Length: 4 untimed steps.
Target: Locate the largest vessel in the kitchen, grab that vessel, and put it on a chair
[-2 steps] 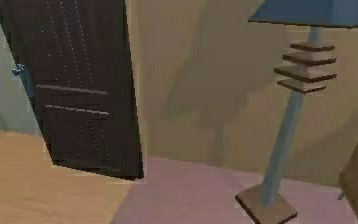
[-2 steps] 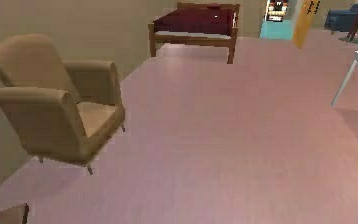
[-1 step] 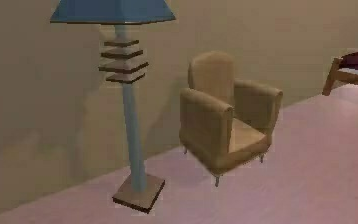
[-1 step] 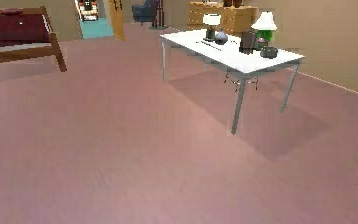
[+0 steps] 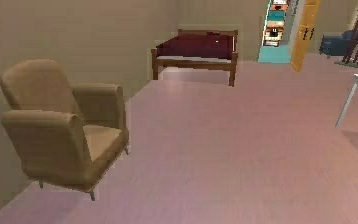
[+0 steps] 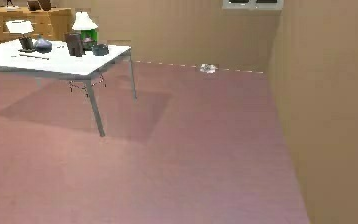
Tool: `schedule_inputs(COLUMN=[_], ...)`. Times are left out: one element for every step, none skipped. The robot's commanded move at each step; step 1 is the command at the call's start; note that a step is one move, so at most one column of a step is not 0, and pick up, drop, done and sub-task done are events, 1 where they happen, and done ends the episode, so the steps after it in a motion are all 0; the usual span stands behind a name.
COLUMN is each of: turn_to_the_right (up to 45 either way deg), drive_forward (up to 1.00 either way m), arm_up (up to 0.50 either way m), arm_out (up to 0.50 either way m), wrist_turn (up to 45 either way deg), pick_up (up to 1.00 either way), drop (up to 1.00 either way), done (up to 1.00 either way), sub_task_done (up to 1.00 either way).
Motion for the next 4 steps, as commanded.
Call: schedule_inputs(turn_to_the_right=[24.0,0.0,0.0,0.0], drive_forward=[0.00,1.00,1.00,1.00], arm_up=[0.00,0.00,0.00,0.00], arm_out=[0.00,0.00,0.00,0.00], wrist_turn=[0.0,0.0,0.0,0.0], pick_up=[0.00,0.00,0.00,0.00], drop=[0.00,0.00,0.00,0.00], done=[0.00,0.00,0.00,0.00], sub_task_done=[0.00,0.00,0.00,0.00])
